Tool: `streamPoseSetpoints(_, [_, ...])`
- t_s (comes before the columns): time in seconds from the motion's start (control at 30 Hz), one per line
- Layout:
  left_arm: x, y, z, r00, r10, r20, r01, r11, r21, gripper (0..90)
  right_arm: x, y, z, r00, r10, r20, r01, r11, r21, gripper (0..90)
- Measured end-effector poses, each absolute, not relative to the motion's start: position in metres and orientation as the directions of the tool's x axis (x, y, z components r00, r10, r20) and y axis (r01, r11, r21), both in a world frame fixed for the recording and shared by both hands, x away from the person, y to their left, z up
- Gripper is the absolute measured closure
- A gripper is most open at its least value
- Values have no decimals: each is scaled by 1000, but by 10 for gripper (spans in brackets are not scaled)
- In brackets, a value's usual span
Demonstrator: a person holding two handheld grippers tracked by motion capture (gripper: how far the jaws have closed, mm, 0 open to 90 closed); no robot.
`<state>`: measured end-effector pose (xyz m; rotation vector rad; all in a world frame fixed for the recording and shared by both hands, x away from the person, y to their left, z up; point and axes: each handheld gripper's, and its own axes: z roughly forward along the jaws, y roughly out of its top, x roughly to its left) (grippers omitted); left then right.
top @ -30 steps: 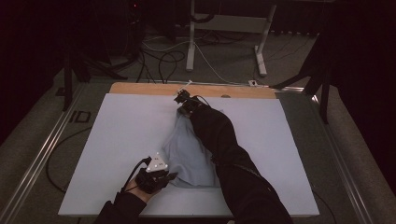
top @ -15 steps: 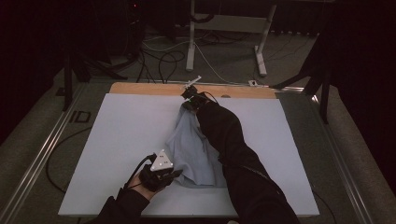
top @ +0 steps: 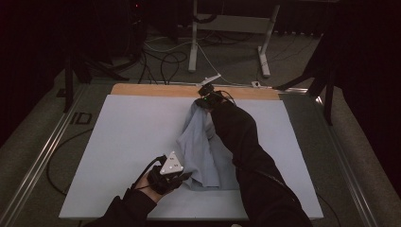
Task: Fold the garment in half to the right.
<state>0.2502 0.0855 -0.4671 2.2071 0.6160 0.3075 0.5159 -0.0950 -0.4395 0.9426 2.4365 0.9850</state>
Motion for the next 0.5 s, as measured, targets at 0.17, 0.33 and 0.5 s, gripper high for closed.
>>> streamPoseSetpoints(0.17, [251, 77, -465, 861, 508, 27, 313, -571, 759, 871, 514, -108, -436, -708, 705, -49, 459, 512, 726, 877])
streamPoseSetpoints(0.33, [253, 66, -460, 874, 485, 42, 288, -585, 758, 872, 513, -119, -432, -703, 710, -41, 459, 497, 737, 877])
streamPoseSetpoints(0.5, [255, 52, -460, 887, 458, 53, 268, -606, 749, 871, 512, -131, -432, -699, 714, -32, 463, 487, 741, 877])
